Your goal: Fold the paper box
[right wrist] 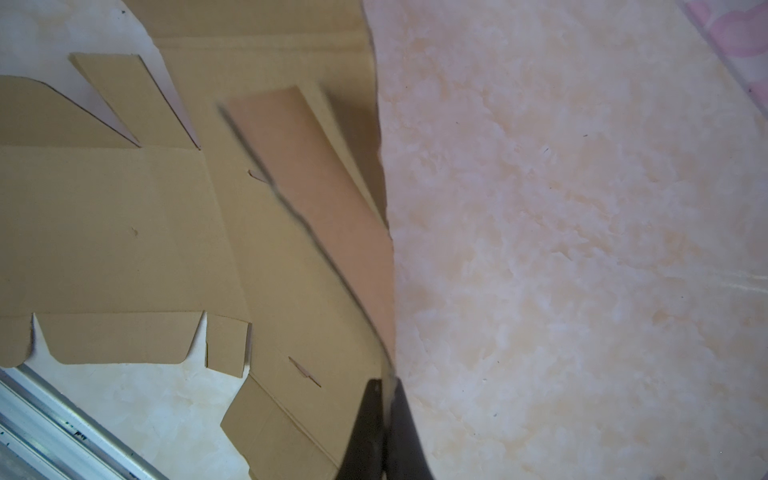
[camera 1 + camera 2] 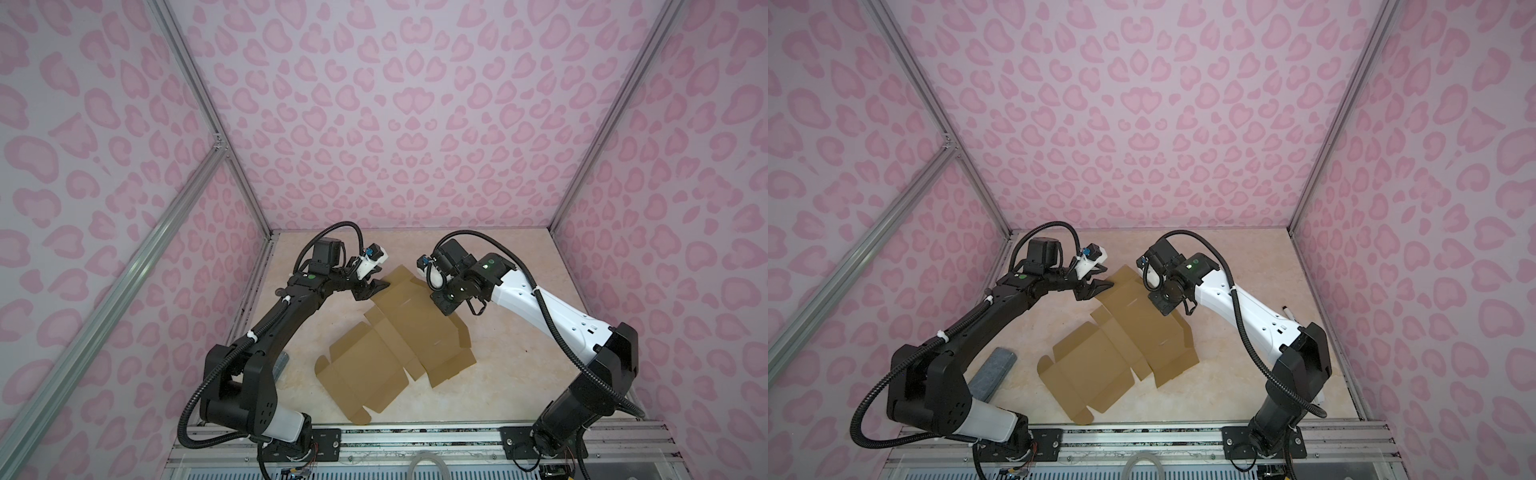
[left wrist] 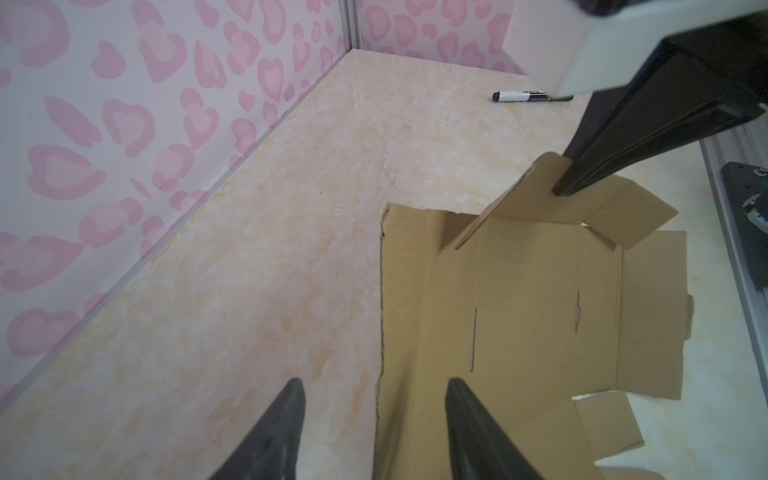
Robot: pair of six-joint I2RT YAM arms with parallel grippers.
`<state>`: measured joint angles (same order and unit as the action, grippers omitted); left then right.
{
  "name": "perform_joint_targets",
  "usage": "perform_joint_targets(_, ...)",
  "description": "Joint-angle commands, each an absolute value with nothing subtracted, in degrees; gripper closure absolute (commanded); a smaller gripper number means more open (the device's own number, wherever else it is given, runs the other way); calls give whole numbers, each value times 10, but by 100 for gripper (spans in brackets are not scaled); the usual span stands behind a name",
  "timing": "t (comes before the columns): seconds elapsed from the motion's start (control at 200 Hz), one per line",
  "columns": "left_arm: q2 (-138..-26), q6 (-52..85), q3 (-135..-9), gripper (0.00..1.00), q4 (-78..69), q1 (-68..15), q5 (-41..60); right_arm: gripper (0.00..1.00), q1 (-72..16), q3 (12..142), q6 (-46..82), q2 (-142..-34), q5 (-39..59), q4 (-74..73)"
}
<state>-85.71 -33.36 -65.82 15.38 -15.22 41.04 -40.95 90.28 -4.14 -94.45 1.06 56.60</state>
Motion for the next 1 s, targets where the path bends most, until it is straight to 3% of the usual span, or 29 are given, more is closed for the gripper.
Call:
perform_joint_targets(0.0, -863, -331, -670, 47, 175, -151, 437, 100, -413, 897, -50, -942, -3, 552)
perform_joint_targets(0.315, -867, -329, -678, 62, 190, -151, 449, 100, -420, 901, -50, -938, -31, 549)
perform_joint_targets(0.65, -872, -329, -681, 63, 201, -151, 450, 100, -447, 900, -62, -926, -83, 542)
perform_joint_targets(0.68, -872, -330, -681, 67, 202, -151, 450, 100, -449, 899, -63, -925, -87, 541)
perform_joint_targets(0.995, -870, -332, -681, 75, 205, -151, 450, 100, -456, 896, -66, -926, -103, 537)
